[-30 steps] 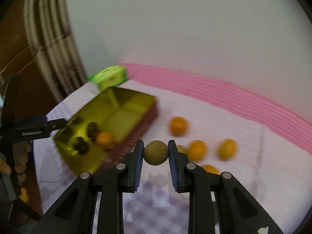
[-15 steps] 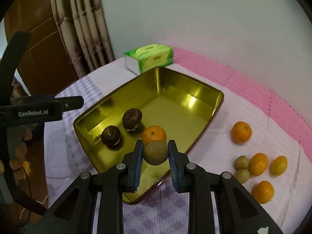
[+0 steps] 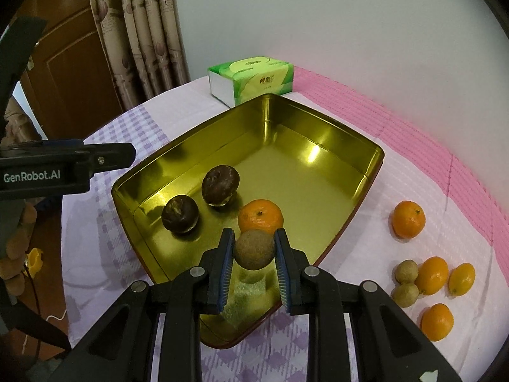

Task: Organize fruits
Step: 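Carry the longan over the tin with the right tool and release it, then grasp a dark passion fruit from the pile with the right tool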

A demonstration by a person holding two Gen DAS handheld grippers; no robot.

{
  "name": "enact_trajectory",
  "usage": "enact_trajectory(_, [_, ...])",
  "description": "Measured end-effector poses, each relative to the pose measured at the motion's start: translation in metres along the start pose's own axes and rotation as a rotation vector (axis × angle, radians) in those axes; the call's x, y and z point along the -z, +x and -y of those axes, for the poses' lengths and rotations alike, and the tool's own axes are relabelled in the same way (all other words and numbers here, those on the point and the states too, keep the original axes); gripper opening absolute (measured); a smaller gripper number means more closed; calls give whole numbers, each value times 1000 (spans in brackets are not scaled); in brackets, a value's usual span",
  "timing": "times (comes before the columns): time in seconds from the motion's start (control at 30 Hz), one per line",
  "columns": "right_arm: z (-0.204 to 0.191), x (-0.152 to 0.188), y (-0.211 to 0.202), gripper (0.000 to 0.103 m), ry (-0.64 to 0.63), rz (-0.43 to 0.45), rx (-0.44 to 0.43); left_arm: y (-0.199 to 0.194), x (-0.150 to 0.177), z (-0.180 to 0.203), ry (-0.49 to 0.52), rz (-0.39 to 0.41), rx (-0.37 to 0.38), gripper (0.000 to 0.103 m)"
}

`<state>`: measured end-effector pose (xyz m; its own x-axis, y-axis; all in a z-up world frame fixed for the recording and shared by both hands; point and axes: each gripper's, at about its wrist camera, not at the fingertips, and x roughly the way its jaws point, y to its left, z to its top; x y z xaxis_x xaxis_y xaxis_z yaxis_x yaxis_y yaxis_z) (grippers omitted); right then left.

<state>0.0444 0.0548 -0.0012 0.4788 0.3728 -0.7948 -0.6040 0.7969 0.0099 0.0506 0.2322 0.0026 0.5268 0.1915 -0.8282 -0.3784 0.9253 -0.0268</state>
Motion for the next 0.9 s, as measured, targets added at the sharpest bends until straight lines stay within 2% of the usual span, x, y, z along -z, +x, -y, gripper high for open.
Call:
enact_trajectory(0.4, [0,3,8,24,7,-26,7,-2,0,0,0,2,4,97])
enact_trajectory(0.9, [5,3,-5,24,40,7,-2,0,1,6,25,-1,10,97])
